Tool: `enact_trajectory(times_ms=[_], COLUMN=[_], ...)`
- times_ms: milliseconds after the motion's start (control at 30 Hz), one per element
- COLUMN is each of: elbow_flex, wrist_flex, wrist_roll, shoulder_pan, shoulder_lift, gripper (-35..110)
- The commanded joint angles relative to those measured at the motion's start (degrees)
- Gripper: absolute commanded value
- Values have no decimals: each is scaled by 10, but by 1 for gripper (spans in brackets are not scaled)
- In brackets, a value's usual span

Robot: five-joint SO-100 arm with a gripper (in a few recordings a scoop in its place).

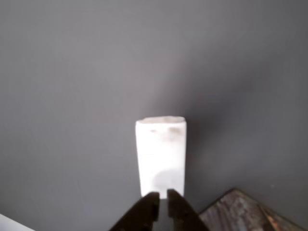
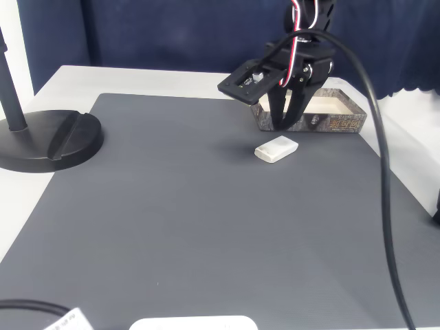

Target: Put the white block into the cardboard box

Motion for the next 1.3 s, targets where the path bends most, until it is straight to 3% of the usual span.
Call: enact_trajectory(times_ms=[0, 133, 300, 433, 1267], elbow_flex=[-48, -55, -59, -60, -103], wrist_flex=[-1, -12, -45, -60, -74], wrist_roll=[17, 25, 54, 87, 117], shoulder_pan=[12, 15, 4, 0, 3], shoulder_lift=[2, -3, -2, -1, -68], gripper=[-2, 4, 24, 31, 37])
